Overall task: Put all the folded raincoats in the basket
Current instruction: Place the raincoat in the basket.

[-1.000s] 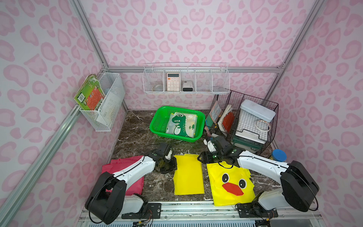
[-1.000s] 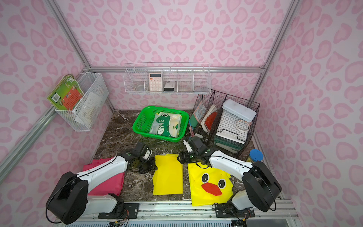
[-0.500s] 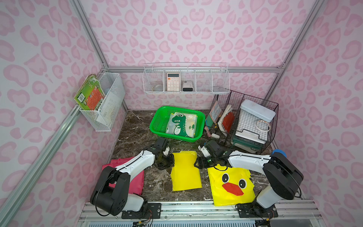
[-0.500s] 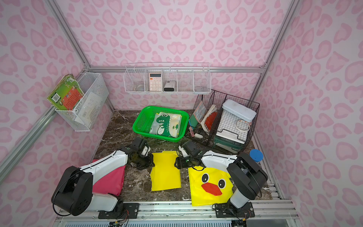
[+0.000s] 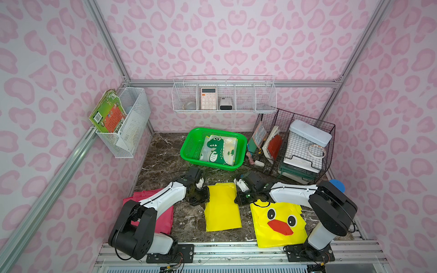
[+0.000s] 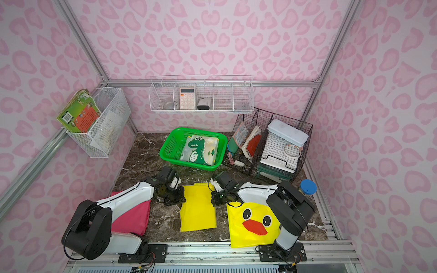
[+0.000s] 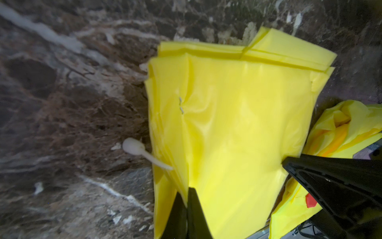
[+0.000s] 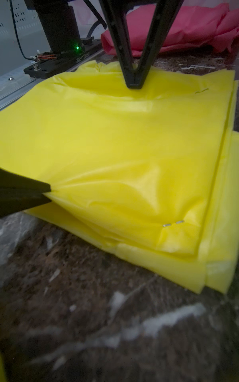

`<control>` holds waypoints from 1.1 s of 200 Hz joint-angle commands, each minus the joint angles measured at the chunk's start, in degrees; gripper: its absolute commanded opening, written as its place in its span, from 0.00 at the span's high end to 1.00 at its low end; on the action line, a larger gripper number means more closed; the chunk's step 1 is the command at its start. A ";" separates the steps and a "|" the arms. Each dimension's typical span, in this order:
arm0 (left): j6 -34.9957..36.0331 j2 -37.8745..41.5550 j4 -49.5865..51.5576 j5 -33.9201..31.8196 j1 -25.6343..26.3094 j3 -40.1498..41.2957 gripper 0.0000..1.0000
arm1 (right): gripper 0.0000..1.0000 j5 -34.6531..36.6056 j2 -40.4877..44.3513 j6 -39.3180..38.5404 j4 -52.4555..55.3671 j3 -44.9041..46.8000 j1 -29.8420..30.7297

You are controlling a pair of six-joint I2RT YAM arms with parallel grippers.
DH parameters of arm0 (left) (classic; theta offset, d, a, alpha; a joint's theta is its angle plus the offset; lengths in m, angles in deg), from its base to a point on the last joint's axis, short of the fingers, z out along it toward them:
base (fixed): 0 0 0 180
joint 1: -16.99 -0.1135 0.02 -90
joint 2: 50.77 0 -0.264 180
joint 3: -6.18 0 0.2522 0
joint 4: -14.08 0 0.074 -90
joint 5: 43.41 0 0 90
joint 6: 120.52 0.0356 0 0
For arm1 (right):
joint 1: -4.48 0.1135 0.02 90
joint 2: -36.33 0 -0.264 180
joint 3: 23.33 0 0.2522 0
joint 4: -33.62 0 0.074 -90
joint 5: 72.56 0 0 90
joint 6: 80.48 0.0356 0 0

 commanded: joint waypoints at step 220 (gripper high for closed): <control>7.86 -24.45 13.17 3.39 -12.98 -58.23 1.00 | 1.00 -6.91 -5.86 5.51 -2.28 -34.06 -14.84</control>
